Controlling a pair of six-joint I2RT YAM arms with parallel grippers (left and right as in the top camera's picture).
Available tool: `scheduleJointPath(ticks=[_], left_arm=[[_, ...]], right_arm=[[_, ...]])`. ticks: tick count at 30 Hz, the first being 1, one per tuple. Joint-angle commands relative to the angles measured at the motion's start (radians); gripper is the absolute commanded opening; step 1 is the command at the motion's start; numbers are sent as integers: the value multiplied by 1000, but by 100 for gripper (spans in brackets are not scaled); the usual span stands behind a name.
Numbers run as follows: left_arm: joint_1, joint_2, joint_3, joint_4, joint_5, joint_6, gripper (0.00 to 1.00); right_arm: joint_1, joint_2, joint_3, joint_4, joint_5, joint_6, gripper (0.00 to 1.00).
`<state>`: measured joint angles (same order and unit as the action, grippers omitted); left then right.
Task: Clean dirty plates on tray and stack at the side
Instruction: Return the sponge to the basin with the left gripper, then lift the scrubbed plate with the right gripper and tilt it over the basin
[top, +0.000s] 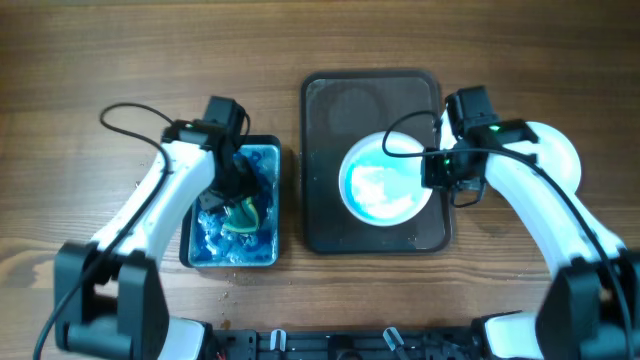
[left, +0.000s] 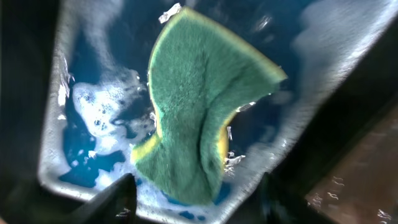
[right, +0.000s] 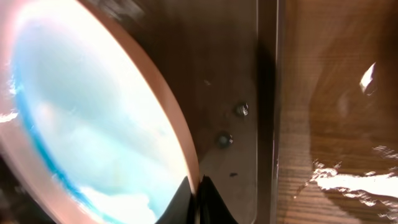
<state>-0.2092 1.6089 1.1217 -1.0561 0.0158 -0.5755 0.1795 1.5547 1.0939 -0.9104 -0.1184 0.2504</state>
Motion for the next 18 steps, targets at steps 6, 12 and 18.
scheduleJointPath(ticks=[6, 12, 18], left_arm=[[153, -205, 248, -160, -1, 11, 92], [324, -370, 314, -203, 55, 11, 100], [406, -480, 314, -216, 53, 11, 100]], right_arm=[[236, -50, 272, -107, 129, -27, 4], [523, 16, 354, 27, 318, 41, 4], [741, 89, 354, 186, 649, 68, 4]])
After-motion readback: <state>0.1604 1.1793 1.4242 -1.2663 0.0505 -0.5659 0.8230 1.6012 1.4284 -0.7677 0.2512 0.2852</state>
